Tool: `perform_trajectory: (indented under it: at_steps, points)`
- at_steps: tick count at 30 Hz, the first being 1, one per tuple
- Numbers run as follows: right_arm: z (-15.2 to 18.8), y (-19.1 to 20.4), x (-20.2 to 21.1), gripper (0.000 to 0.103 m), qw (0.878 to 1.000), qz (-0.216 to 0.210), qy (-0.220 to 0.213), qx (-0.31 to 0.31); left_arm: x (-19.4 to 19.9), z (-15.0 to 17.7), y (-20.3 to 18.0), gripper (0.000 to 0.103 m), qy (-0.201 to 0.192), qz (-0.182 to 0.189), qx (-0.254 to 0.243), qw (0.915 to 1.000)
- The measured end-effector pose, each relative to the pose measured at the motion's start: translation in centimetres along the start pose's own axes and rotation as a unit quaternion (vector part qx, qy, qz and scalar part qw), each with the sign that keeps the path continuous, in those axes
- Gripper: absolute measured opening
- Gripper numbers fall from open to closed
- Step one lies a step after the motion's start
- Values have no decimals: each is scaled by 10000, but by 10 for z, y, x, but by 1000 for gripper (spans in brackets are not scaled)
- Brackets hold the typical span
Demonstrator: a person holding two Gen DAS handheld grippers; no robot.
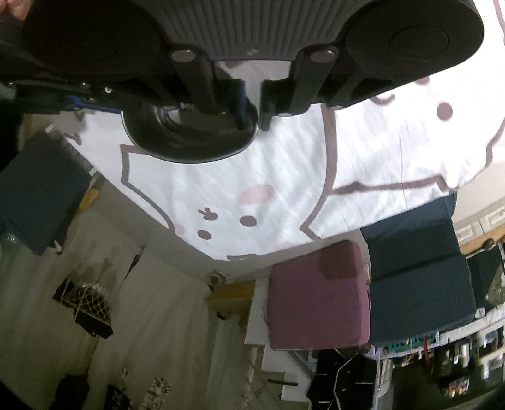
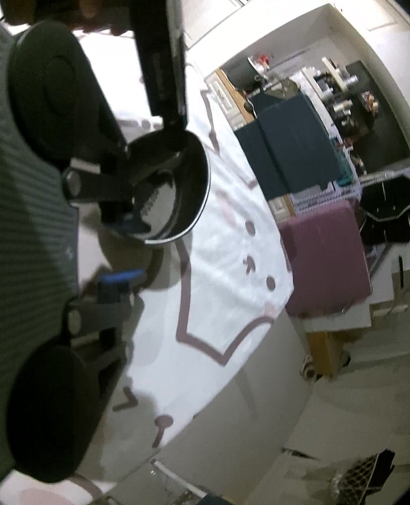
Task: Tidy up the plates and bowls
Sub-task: 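Lift the steel bowl with both grippers and carry it toward the dark tray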
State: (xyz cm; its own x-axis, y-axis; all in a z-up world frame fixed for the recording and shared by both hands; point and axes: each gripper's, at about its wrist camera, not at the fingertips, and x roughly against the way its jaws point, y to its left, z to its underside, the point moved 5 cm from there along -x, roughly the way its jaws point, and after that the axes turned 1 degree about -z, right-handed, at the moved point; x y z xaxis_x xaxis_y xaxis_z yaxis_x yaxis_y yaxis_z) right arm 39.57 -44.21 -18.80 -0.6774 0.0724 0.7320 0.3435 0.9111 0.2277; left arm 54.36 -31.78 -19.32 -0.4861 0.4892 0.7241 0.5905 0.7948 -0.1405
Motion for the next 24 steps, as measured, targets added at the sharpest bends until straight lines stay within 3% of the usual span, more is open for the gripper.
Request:
perform_trajectory:
  at_steps: [1, 2, 10, 15, 24]
  points:
    - [0, 3, 2, 8, 10000, -60, 14, 21, 2, 2, -1, 9, 0, -1, 10, 10000]
    - [0, 5, 3, 7, 10000, -82, 28, 34, 4, 4, 0, 9, -6, 2, 46, 10000]
    - [-9, 12, 25, 5, 9994, -318, -88, -65, 65, 9, 5, 9, -372, -22, 454, 9983]
    - [-13, 27, 60, 4, 9973, -652, -326, 21, 127, 12, 3, 9, -730, -157, 615, 9953]
    - [-2, 56, 128, 5, 9904, -1194, -630, 305, 221, 44, -9, 8, -1004, -435, 824, 9906]
